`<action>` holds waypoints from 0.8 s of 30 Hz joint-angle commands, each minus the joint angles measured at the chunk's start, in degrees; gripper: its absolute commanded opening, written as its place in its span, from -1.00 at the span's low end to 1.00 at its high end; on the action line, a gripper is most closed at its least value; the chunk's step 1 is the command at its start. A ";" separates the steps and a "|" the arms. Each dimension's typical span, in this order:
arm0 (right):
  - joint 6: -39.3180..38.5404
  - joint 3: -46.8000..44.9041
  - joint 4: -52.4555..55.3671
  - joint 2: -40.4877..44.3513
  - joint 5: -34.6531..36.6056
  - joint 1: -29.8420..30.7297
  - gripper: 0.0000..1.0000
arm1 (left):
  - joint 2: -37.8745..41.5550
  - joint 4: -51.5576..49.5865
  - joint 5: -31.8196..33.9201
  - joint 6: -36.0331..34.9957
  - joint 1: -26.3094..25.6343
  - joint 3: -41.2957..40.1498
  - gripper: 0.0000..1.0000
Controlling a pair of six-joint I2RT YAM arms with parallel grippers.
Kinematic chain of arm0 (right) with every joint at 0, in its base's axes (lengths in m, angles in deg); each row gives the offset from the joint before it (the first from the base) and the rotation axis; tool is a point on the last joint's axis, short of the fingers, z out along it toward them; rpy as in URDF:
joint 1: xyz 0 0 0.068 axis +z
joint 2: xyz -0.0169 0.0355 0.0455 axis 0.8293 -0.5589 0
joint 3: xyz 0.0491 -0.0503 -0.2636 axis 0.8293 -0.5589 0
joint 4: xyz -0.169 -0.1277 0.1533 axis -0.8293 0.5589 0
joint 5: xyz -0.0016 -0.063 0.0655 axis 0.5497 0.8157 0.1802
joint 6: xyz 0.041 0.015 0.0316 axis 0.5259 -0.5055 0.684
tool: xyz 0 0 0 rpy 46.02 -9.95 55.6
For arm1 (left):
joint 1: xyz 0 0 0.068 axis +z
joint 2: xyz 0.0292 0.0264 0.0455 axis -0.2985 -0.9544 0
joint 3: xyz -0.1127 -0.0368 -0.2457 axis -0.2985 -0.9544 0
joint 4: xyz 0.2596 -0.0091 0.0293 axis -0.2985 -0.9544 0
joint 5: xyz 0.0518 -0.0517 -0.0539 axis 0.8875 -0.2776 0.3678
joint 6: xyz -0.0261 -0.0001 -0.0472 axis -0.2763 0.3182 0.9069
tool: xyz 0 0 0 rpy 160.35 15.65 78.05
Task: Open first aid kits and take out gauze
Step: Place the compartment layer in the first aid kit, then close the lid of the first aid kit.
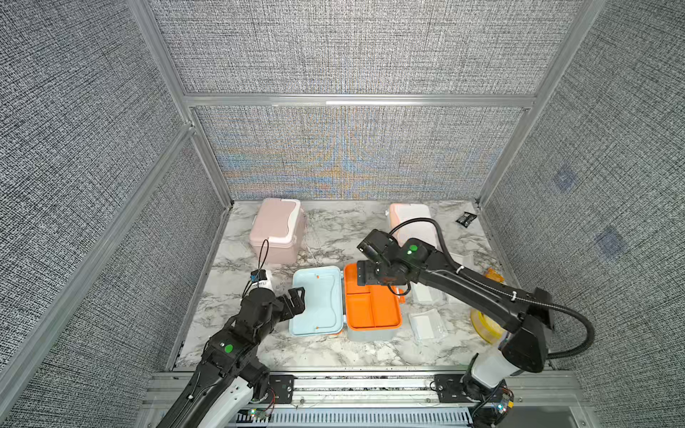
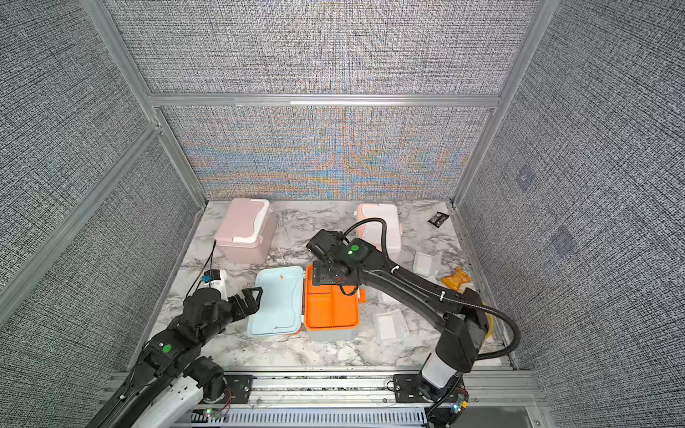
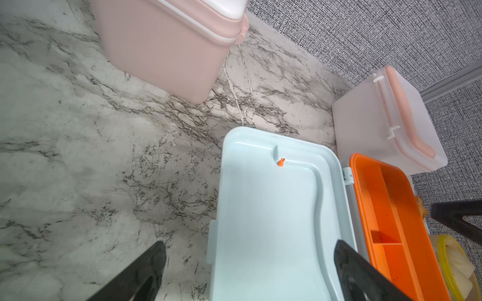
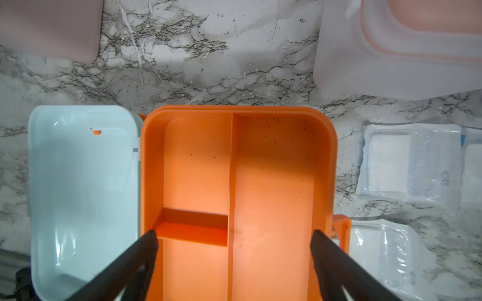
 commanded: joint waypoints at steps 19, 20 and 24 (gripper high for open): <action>-11.16 -34.51 -25.46 23.44 -27.10 -21.17 0.98 | -8.48 31.84 -31.10 14.25 10.63 -12.95 0.99; -11.08 -35.35 -26.45 23.44 -28.33 -21.48 0.98 | -8.33 33.57 -32.70 15.44 10.73 -13.30 0.99; -10.49 -37.44 -28.55 22.96 -31.76 -22.70 0.98 | -6.38 34.75 -36.23 17.85 10.74 -12.20 0.99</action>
